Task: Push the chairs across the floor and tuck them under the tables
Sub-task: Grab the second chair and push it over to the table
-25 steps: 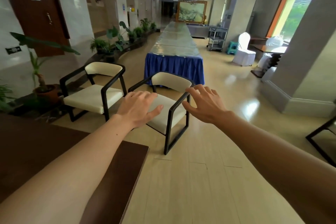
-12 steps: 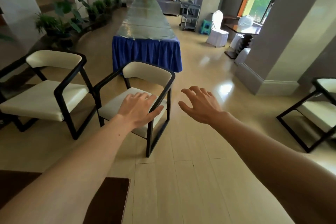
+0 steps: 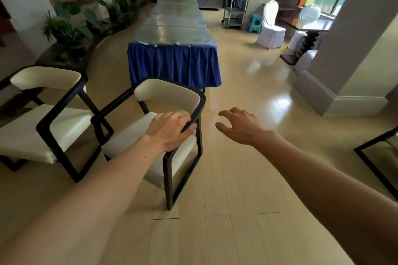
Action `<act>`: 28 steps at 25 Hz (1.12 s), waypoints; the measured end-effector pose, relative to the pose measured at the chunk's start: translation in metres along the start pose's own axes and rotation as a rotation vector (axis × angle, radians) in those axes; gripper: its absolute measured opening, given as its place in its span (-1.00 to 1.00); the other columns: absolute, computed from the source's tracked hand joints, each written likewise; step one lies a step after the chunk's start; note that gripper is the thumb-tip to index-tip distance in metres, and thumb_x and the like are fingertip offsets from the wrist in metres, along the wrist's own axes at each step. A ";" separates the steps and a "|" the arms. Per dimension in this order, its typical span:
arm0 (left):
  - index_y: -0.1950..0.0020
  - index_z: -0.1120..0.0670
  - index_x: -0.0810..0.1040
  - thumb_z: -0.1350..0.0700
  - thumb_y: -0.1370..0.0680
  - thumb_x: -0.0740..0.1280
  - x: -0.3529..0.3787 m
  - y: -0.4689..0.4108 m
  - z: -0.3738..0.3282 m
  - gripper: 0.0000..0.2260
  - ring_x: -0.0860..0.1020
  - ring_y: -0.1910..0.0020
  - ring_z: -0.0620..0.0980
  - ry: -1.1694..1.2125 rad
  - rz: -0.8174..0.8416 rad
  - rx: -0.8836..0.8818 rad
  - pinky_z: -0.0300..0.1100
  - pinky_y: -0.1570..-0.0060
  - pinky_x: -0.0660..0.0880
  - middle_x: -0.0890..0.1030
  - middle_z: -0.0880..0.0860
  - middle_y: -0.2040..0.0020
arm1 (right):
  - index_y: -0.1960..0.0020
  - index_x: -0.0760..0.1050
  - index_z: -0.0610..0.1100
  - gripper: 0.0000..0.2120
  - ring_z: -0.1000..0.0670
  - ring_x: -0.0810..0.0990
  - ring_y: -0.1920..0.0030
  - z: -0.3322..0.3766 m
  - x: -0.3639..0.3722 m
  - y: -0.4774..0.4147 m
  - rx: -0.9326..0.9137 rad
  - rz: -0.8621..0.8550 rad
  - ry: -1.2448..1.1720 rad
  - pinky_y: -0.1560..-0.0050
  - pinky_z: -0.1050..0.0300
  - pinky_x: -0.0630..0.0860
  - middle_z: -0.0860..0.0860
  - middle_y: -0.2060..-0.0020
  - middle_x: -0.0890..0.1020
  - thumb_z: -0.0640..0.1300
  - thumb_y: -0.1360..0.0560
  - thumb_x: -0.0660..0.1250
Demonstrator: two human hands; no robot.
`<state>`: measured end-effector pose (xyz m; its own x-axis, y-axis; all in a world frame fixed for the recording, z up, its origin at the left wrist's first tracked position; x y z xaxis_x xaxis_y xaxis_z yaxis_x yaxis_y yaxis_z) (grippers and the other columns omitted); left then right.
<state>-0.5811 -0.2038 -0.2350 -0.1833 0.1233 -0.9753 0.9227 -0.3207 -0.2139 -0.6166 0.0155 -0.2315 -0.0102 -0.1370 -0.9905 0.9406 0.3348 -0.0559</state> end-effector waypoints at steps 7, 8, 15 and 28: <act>-0.23 0.04 0.53 -0.26 -0.63 -0.05 0.052 -0.129 0.017 -0.47 0.61 -0.03 0.04 -0.011 0.018 -0.050 -0.03 0.01 0.49 0.64 0.04 -0.12 | -0.42 0.34 0.07 -0.50 -0.14 0.49 -0.24 -0.076 0.025 -0.125 -0.035 0.080 -0.032 -0.16 -0.11 0.43 -0.08 -0.32 0.48 0.26 -0.56 0.14; -0.22 0.04 0.53 -0.27 -0.62 -0.07 0.065 -0.158 0.026 -0.47 0.61 -0.02 0.03 -0.008 0.043 -0.060 -0.02 0.01 0.52 0.65 0.04 -0.10 | -0.42 0.34 0.07 -0.51 -0.14 0.49 -0.24 -0.087 0.032 -0.155 -0.037 0.091 -0.042 -0.16 -0.11 0.44 -0.07 -0.32 0.48 0.25 -0.56 0.14; -0.13 0.05 0.51 -0.23 -0.64 -0.05 0.113 -0.300 0.081 -0.52 0.60 0.09 -0.01 0.070 0.086 -0.045 0.01 0.06 0.57 0.63 0.02 0.03 | -0.38 0.41 0.06 -0.58 -0.08 0.52 -0.18 -0.136 0.049 -0.299 -0.047 0.189 0.013 0.05 0.04 0.36 -0.02 -0.21 0.54 0.20 -0.60 0.12; -0.18 0.06 0.56 -0.21 -0.63 0.00 0.163 -0.499 0.164 -0.52 0.59 0.08 0.00 0.061 0.085 -0.109 -0.11 0.10 0.45 0.65 0.03 -0.02 | -0.35 0.42 0.04 -0.58 -0.06 0.55 -0.12 -0.201 0.054 -0.526 -0.155 0.167 0.054 0.11 0.06 0.36 -0.01 -0.18 0.57 0.20 -0.59 0.14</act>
<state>-1.1274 -0.1780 -0.2959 -0.0850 0.1577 -0.9838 0.9659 -0.2292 -0.1202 -1.1799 0.0191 -0.2806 0.1193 -0.0186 -0.9927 0.8677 0.4880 0.0951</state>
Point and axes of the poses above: each hand's wrist, its own y-axis away from the middle knuckle, its own x-axis out of the palm, z = x × y, the point moved 4 cm from there along -y, towards the middle knuckle
